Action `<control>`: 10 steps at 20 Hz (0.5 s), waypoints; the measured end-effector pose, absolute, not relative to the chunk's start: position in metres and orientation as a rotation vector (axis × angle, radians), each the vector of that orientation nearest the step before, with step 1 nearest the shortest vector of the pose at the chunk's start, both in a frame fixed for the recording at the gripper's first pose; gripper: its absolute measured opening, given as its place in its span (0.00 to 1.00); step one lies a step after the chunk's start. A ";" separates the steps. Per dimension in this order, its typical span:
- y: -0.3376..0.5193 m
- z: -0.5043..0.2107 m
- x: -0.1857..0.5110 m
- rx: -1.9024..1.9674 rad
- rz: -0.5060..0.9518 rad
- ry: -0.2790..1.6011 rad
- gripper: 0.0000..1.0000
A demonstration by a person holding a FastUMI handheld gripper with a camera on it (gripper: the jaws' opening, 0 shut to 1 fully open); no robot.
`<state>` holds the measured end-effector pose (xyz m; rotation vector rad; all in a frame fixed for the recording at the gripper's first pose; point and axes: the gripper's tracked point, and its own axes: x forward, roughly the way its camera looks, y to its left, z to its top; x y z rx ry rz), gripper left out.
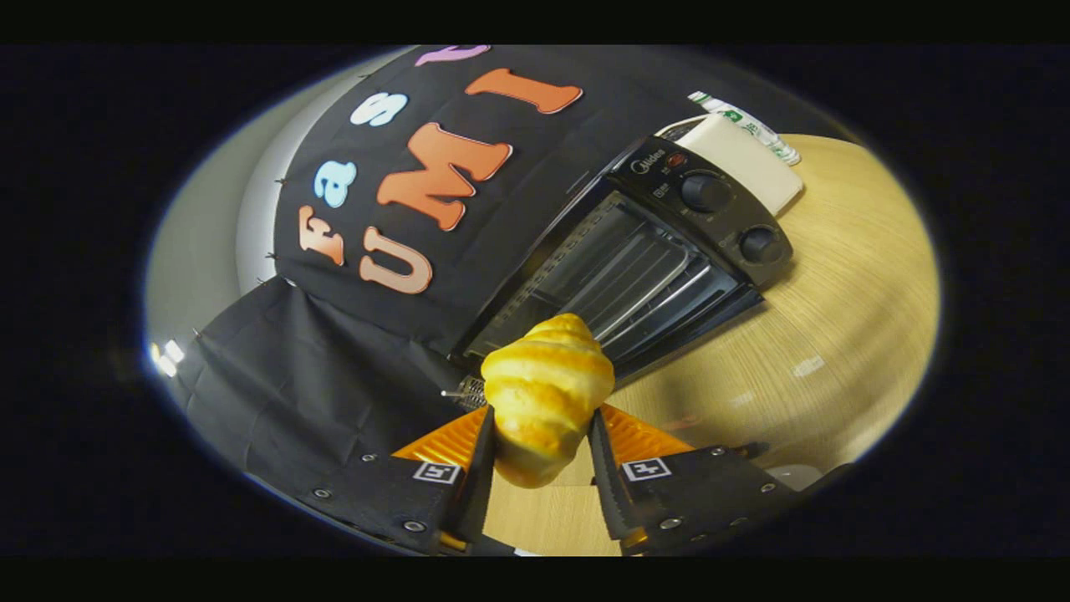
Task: Open the toaster oven, put the food inside, and close the toaster oven door.
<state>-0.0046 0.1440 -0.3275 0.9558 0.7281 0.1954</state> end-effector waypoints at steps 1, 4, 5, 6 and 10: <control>0.142 -0.332 0.006 0.945 0.178 0.728 0.55; 0.139 -0.340 0.033 0.904 0.157 0.720 0.55; 0.138 -0.340 0.042 0.901 0.154 0.714 0.56; 0.139 -0.339 0.049 0.902 0.154 0.704 0.55; 0.147 -0.350 0.063 0.885 0.155 0.724 0.55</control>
